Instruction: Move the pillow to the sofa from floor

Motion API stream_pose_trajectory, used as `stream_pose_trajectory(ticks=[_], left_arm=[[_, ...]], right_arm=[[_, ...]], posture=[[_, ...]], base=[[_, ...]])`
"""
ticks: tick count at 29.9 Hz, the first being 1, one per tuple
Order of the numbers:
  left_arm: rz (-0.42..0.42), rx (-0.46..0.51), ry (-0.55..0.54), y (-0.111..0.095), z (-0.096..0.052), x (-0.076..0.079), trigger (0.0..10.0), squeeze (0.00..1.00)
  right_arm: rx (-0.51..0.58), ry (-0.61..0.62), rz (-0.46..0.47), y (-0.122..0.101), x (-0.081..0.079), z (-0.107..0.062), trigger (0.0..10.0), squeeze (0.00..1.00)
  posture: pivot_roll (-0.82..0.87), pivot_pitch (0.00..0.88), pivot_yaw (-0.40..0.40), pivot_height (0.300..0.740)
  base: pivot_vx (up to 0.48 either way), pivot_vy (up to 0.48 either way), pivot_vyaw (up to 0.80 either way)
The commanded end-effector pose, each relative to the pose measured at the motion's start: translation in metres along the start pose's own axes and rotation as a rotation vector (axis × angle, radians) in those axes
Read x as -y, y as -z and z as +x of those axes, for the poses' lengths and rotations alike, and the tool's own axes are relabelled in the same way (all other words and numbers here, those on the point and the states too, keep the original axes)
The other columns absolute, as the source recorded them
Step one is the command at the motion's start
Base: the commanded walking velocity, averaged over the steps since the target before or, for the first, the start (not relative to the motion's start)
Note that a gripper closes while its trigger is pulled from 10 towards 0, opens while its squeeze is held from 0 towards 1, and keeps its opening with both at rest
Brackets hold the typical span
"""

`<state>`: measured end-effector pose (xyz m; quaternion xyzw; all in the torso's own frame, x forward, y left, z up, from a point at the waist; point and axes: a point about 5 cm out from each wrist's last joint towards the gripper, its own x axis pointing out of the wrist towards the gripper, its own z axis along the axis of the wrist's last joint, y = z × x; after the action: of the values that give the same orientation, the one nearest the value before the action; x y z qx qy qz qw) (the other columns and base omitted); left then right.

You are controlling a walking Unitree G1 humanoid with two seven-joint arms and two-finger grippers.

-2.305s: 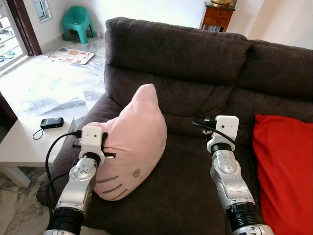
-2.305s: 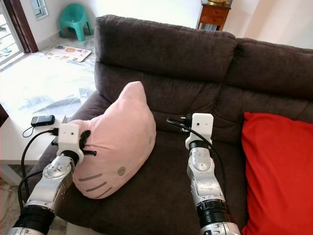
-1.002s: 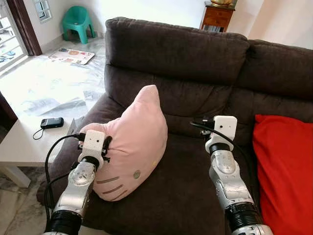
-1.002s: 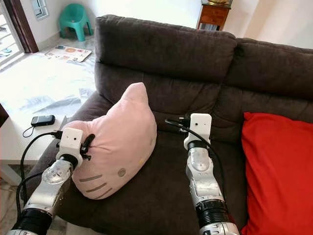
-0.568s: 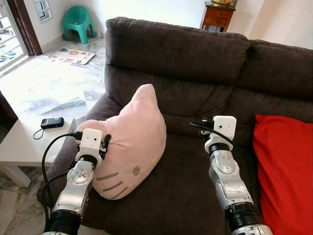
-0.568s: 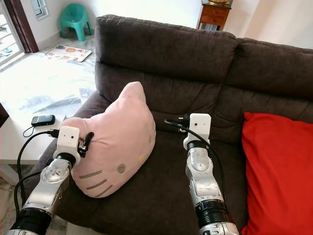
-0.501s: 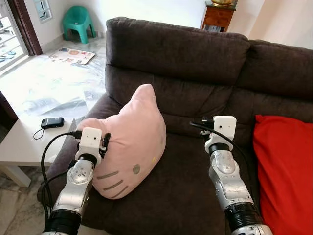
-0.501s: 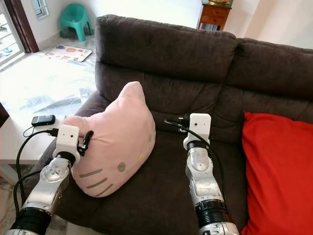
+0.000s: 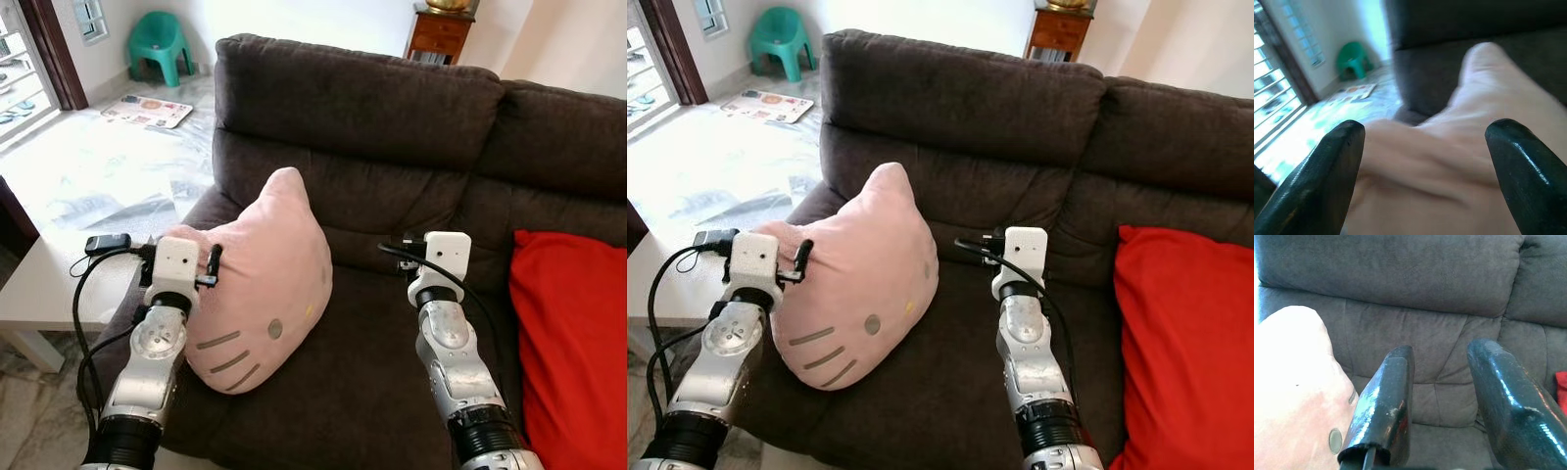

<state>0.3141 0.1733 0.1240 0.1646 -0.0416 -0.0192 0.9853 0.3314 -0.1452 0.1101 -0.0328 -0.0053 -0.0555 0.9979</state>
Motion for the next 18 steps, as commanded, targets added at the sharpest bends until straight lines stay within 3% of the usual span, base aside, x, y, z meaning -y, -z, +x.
stream_pose_trajectory(ticks=[1, 6, 7, 8, 10, 16, 18], left_arm=[[0.014, 0.024, 0.065, 0.001, -0.006, 0.012, 10.0, 0.0], [-0.047, 0.059, 0.068, 0.001, -0.013, 0.015, 10.0, 0.0], [-0.043, 0.074, 0.06, -0.001, -0.015, 0.014, 10.0, 0.0], [-0.06, 0.08, 0.027, -0.002, -0.018, 0.01, 10.0, 0.0], [-0.067, 0.081, 0.013, -0.002, -0.019, 0.008, 10.0, 0.0], [-0.043, 0.069, 0.001, 0.004, -0.02, 0.001, 10.0, 0.0], [-0.044, 0.068, -0.011, 0.004, -0.019, -0.003, 10.0, 0.0]], right_arm=[[0.034, -0.001, 0.013, -0.005, 0.002, -0.002, 10.0, 0.0], [0.085, -0.025, 0.045, -0.006, 0.009, -0.011, 10.0, 0.0], [0.092, -0.023, 0.083, -0.007, 0.014, -0.014, 10.0, 0.0], [0.099, -0.002, 0.078, -0.005, 0.027, -0.019, 10.0, 0.0], [0.098, 0.013, 0.067, -0.003, 0.035, -0.021, 10.0, 0.0], [-0.014, 0.164, 0.128, 0.028, 0.076, -0.031, 10.0, 0.0], [-0.03, 0.188, 0.138, 0.032, 0.082, -0.033, 10.0, 0.0]], posture=[[0.12, 0.0, -0.106, 0.74], [0.12, 0.0, -0.102, 0.74], [0.12, 0.0, -0.097, 0.74], [0.12, 0.0, -0.095, 0.74], [0.12, 0.0, -0.095, 0.74], [0.11, 0.0, -0.084, 0.74], [0.11, 0.0, -0.078, 0.74]], base=[[0.0, 0.0, 0.0], [0.0, 0.0, 0.0], [0.0, 0.0, 0.0], [0.0, 0.0, 0.0], [0.0, 0.0, 0.0], [0.0, 0.0, 0.0], [0.0, 0.0, 0.0]])
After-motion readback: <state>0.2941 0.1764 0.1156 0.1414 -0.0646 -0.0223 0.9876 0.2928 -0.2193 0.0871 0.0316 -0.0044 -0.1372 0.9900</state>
